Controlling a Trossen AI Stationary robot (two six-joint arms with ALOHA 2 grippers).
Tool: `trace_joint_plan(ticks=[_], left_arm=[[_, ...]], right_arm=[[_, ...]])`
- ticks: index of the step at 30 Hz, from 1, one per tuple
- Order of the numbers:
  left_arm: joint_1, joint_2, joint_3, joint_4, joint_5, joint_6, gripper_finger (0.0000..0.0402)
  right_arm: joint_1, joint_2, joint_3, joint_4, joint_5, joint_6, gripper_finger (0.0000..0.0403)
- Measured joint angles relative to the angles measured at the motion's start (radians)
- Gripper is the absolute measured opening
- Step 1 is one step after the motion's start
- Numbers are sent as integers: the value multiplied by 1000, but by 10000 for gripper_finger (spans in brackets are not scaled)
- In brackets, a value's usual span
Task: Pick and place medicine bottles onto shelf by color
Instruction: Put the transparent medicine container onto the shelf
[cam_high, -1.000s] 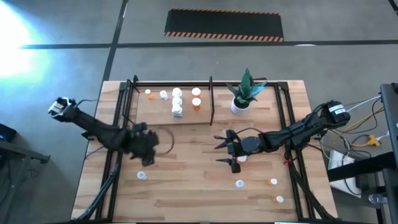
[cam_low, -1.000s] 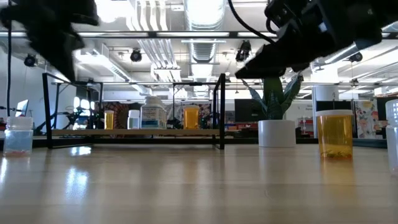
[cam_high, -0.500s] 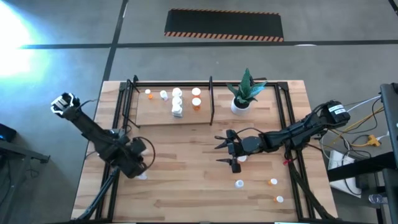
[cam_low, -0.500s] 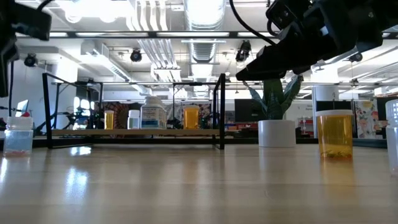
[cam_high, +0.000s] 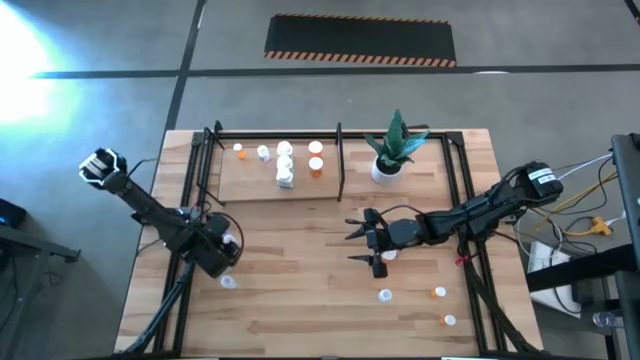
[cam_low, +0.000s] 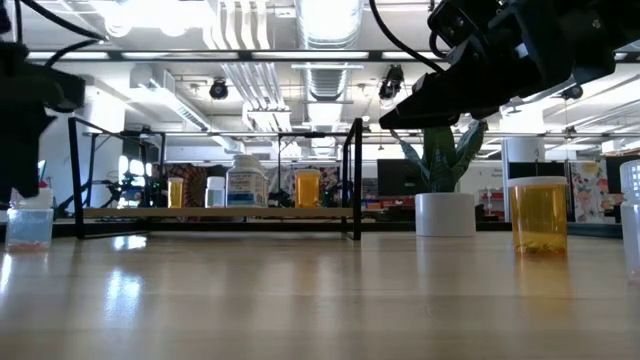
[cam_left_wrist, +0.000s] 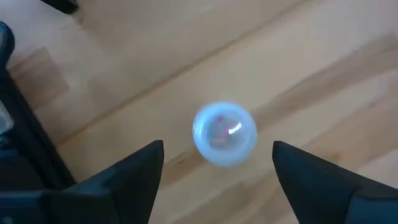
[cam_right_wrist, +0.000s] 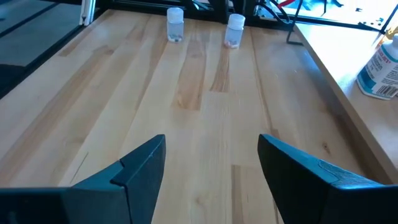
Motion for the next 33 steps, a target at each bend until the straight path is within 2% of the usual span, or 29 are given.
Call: trace_joint_plan(ticks=[10, 22, 25, 29, 33], left_arm=[[107, 10, -19, 45, 2, 106, 231], [115, 15, 7, 47, 23, 156, 129], [123, 15, 39, 42, 28, 185, 117], [193, 20, 118, 44, 14, 296, 121], [370, 50, 217, 46, -1, 540, 127]], right_arm=[[0, 0, 0, 0, 0, 0, 244], [0, 0, 0, -1, 0, 0, 244], [0, 0, 0, -1, 0, -3, 244], [0, 0, 0, 0, 1, -7, 244], [-1, 0, 1, 28, 1, -17, 244]])
